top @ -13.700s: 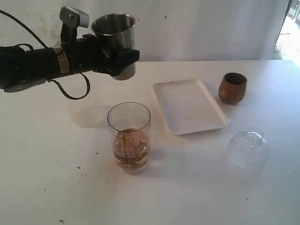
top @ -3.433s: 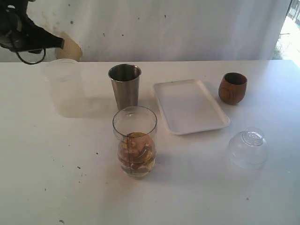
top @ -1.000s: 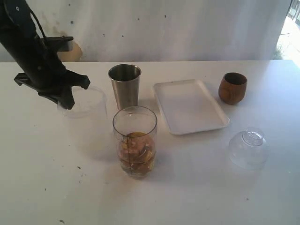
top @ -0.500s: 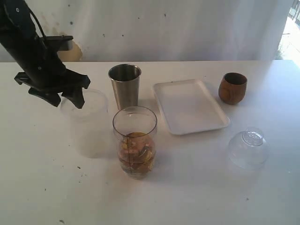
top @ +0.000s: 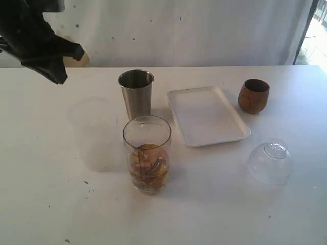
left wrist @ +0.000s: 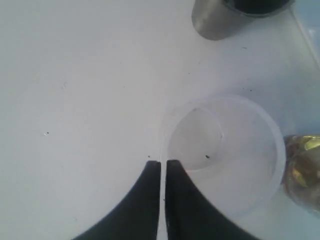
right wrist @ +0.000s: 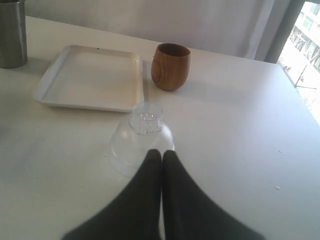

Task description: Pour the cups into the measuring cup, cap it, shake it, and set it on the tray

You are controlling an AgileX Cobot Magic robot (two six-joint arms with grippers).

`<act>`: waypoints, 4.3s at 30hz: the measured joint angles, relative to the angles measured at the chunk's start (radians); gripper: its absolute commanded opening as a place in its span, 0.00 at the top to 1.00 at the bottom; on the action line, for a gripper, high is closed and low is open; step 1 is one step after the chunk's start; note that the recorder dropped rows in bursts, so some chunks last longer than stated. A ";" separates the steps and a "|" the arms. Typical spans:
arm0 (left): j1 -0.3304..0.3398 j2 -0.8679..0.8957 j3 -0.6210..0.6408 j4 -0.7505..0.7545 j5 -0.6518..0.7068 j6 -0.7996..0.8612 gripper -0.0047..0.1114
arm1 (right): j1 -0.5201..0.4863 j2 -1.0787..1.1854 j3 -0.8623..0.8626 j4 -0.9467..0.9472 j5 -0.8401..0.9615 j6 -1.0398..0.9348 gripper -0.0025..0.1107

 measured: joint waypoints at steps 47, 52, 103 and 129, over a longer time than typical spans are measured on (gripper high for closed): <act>0.000 -1.282 1.100 -0.208 -0.704 0.062 0.96 | 0.000 0.000 0.000 0.000 0.000 0.000 0.98; 0.000 -1.282 1.100 -0.208 -0.701 0.062 0.96 | 0.000 0.000 0.000 0.000 0.000 0.000 0.98; 0.200 -1.755 1.663 0.195 -0.980 -0.112 0.96 | 0.000 0.000 0.000 0.000 0.000 0.000 0.98; 0.254 -1.755 1.663 0.195 -0.979 -0.158 0.96 | 0.000 0.000 0.000 0.000 0.000 0.000 0.98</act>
